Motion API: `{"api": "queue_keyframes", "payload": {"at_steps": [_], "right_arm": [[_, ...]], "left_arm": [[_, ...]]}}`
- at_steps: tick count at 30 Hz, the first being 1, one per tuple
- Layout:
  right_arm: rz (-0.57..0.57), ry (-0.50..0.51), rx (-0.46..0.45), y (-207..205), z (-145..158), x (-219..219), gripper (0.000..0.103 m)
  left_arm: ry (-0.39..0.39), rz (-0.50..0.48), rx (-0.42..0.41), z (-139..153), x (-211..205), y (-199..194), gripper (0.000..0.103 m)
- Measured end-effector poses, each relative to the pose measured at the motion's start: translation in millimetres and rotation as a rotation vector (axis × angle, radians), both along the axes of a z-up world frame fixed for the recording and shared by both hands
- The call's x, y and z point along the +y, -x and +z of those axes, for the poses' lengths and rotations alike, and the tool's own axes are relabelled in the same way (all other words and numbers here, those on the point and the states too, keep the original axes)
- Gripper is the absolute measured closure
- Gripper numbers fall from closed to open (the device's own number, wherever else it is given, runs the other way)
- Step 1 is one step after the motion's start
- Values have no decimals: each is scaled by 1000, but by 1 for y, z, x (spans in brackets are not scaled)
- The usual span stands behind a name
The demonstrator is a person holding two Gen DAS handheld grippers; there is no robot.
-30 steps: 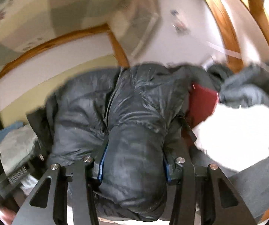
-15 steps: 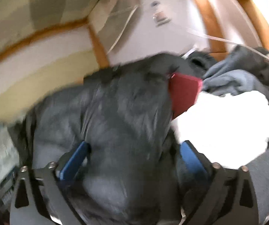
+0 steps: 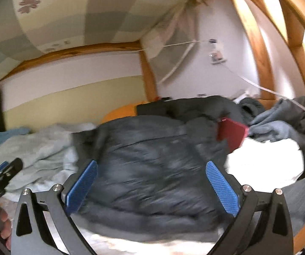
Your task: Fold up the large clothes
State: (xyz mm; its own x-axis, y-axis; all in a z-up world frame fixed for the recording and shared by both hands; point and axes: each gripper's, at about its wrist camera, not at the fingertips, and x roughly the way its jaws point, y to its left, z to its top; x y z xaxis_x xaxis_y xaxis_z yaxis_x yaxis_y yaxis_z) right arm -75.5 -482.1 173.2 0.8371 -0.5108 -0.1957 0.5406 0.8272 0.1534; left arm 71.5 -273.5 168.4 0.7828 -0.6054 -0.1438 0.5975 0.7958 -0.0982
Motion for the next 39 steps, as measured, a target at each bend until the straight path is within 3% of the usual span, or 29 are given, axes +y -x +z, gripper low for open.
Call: {"api": "queue_keyframes", "payload": {"at_steps": [5, 7, 9, 12, 17, 19, 24, 31, 39], "right_arm": [[89, 74, 57, -10, -8, 55, 0], [133, 49, 74, -11, -18, 70, 0], [159, -1, 71, -9, -33, 85, 0], [106, 7, 56, 1, -63, 107, 0], [86, -34, 128, -7, -117, 131, 0], [44, -8, 168, -15, -136, 139, 0], [-53, 29, 176, -18, -164, 148, 0], [-87, 38, 180, -14, -174, 150, 0], [-102, 92, 246, -29, -177, 157, 0]], "left_arm": [[22, 4, 4, -6, 43, 10, 0], [18, 31, -1, -14, 61, 16, 0], [25, 70, 46, -28, 79, 13, 0], [6, 85, 72, -58, 103, 14, 0], [-63, 121, 93, -110, 128, 18, 0], [-76, 134, 105, -127, 134, 16, 0], [-76, 163, 119, -150, 140, 6, 0], [-125, 139, 91, -167, 121, 0, 0], [-157, 119, -32, -165, 113, 25, 0]]}}
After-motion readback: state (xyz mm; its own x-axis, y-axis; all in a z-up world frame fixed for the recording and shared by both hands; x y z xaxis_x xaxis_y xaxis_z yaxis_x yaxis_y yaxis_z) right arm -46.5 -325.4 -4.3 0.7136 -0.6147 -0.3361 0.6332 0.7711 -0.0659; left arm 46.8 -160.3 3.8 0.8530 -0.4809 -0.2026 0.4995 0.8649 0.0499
